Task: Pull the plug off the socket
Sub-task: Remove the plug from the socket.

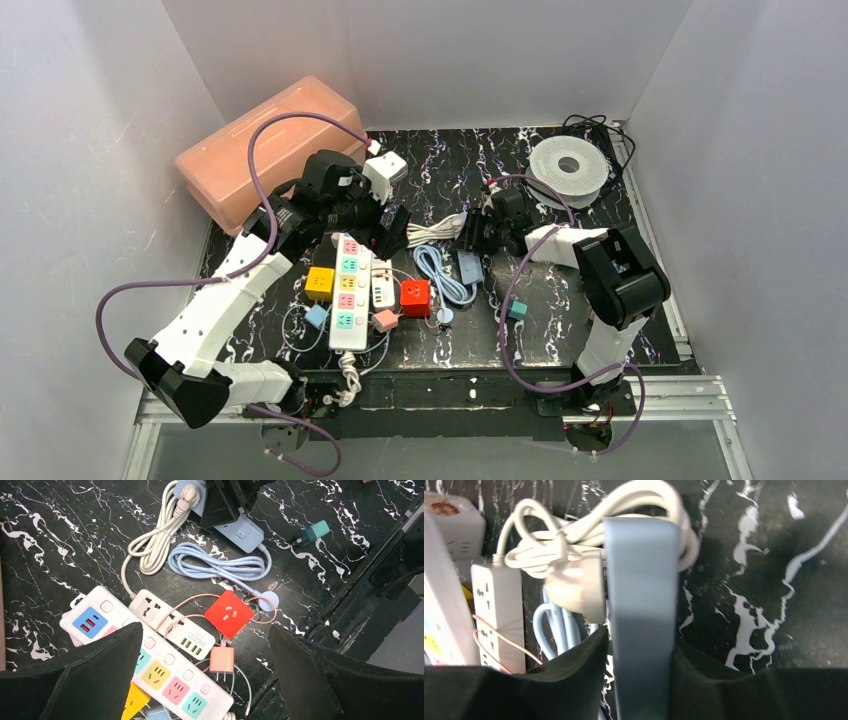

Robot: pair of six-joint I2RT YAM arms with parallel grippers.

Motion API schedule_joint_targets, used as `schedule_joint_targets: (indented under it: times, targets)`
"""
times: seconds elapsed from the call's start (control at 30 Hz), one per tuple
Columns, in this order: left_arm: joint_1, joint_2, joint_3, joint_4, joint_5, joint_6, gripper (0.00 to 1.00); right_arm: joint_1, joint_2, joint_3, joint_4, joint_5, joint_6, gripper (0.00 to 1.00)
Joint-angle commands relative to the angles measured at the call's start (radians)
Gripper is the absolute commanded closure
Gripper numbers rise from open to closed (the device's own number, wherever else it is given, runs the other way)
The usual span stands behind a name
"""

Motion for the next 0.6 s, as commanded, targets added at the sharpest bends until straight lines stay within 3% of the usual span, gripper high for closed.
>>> schedule_joint_targets:
  times: [0.0, 0.1, 0.3, 0.57]
  targets:
    - [0.006, -0.003, 0.010, -0.002, 0.048, 0.013, 0.02, 0.008, -0.035, -0.031, 0.036, 0.064, 0.010, 0.63]
    - [0.007, -0.016, -0.028, 0.028, 0.086, 0.039, 0.02, 0.008, -0.058, -0.027, 0.043, 0.070, 0.005, 0.98]
    - [0.013, -0.031, -0.179, 0.194, 0.216, 0.128, 0.02, 0.016, -0.146, 0.013, 0.031, 0.062, -0.021, 0.99]
    - [0.043, 0.135, -0.128, 0.273, 0.288, 0.202, 0.02, 0.042, -0.280, 0.043, -0.012, 0.065, -0.071, 0.99]
